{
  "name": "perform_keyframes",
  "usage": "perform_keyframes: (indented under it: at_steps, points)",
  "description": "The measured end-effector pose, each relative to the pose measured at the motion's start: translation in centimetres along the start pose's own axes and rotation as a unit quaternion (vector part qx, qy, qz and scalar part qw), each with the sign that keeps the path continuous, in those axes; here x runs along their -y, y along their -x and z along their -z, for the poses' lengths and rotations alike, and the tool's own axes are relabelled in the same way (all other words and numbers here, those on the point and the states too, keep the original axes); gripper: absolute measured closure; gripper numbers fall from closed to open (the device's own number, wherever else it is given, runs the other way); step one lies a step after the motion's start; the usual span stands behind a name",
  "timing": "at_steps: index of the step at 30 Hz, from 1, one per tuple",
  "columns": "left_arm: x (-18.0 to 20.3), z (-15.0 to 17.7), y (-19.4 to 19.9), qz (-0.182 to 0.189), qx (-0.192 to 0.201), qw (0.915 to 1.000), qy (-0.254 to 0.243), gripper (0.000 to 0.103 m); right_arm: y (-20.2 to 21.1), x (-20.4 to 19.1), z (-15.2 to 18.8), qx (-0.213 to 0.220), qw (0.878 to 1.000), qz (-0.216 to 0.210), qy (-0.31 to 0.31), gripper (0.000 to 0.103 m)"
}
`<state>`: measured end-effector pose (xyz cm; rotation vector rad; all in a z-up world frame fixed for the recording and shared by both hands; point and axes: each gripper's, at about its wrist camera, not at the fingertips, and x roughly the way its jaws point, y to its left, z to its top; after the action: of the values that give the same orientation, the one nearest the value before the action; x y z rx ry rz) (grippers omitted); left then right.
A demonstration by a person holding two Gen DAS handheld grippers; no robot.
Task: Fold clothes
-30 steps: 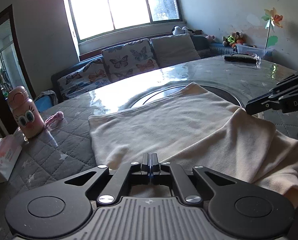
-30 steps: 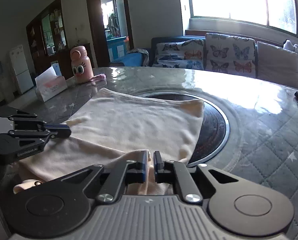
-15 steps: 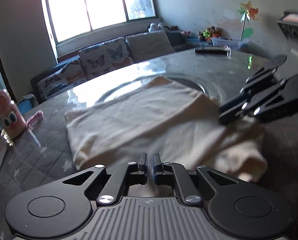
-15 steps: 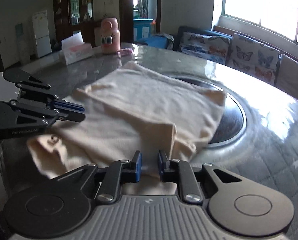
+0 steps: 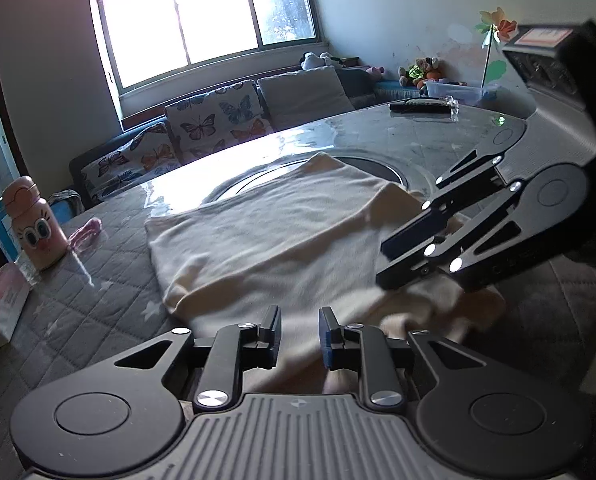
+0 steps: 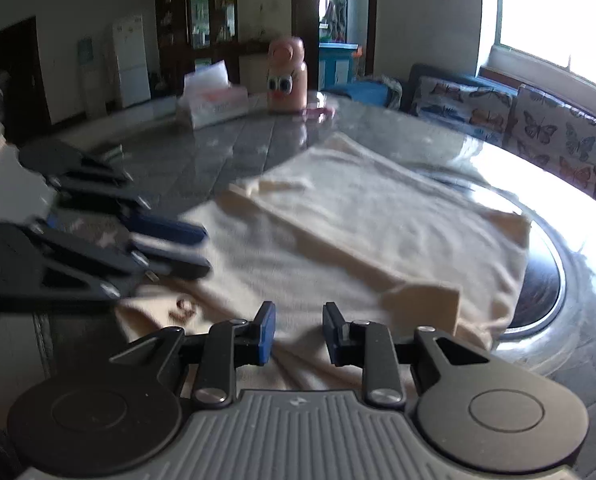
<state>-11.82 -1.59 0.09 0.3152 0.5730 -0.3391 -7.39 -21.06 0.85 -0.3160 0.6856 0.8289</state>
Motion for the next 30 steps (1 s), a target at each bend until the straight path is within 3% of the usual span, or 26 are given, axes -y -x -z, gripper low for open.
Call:
perform_keyframes:
  at_steps: [7,12,20,21,25,27,30]
  points:
    - [0.3,2.0,2.8,0.002,-0.005,0.9998,-0.021,0.069,1.9,2.0,0.9,0.000,0.999,0.034,-0.023,0.075]
    - [1.7,2.9,4.1,0.007,0.002,0.9979,-0.064,0.061,2.5,3.0,1.7,-0.007,0.999,0.034,-0.041,0.075]
    - [3.4,2.4,2.7,0.013,0.024,0.9960,-0.085,0.060,3.7,2.1,1.7,-0.008,0.999,0.029,-0.014,0.066]
    - [3.6,2.4,2.5,0.015,0.026,0.9957,-0.088,0.062,3.9,2.0,1.7,-0.007,0.999,0.029,-0.011,0.064]
    - [3.4,1.7,2.0,0.018,0.035,0.9959,-0.081,0.091,5.1,1.7,1.8,-0.003,1.000,0.026,0.002,0.058]
    - [3.1,1.3,1.8,0.019,0.039,0.9963,-0.074,0.093,5.7,1.6,1.9,-0.001,1.000,0.020,0.008,0.056]
    - [1.9,-0.3,1.4,0.011,0.043,0.9979,-0.046,0.093,6.4,1.2,2.1,0.001,1.000,0.011,0.022,0.043]
